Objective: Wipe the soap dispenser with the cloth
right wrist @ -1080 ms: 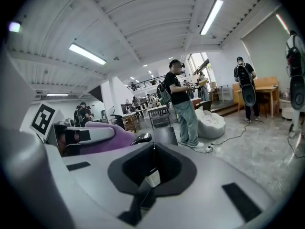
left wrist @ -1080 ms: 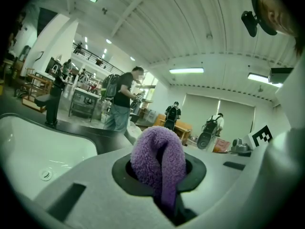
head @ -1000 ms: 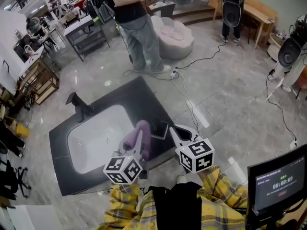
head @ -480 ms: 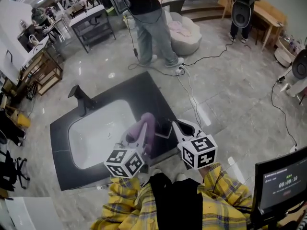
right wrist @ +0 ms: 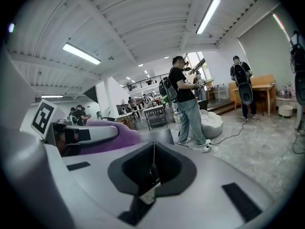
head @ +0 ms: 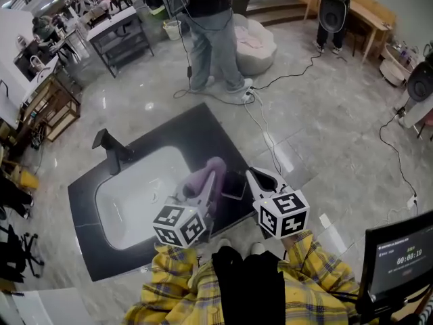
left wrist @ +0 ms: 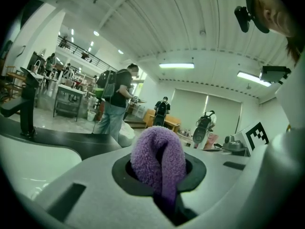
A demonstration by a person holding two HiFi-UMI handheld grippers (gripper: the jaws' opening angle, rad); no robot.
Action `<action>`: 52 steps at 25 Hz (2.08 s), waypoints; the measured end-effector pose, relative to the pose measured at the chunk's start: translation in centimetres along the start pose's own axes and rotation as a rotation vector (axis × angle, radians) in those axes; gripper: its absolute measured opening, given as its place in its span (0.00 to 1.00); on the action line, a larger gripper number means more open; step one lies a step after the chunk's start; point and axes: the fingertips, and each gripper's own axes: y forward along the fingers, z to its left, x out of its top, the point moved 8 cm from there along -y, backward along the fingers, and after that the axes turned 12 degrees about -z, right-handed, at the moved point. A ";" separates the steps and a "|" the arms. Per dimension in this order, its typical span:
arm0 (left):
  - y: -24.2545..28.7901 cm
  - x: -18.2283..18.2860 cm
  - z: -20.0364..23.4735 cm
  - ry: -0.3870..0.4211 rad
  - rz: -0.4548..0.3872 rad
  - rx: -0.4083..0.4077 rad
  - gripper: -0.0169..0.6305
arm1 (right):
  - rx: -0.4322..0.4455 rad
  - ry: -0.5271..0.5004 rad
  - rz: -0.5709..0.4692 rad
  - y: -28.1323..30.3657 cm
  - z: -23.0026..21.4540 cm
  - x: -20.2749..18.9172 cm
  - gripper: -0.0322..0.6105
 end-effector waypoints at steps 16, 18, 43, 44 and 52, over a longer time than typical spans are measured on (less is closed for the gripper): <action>1.5 -3.5 2.0 0.032 0.098 -0.089 0.09 | -0.010 0.001 0.076 1.6 0.3 -2.8 0.06; 1.5 -3.9 2.1 0.028 0.104 -0.089 0.09 | -0.011 0.000 0.083 1.5 0.2 -3.0 0.06; 1.3 -7.4 3.9 0.347 0.316 -0.015 0.09 | -0.018 0.006 0.102 1.5 0.3 -3.6 0.06; 1.2 -7.3 3.9 0.359 0.319 -0.015 0.09 | -0.018 0.007 0.102 1.5 0.3 -3.6 0.06; 0.8 -8.1 3.1 0.568 0.405 -0.037 0.09 | -0.011 0.006 0.103 1.5 0.3 -3.5 0.06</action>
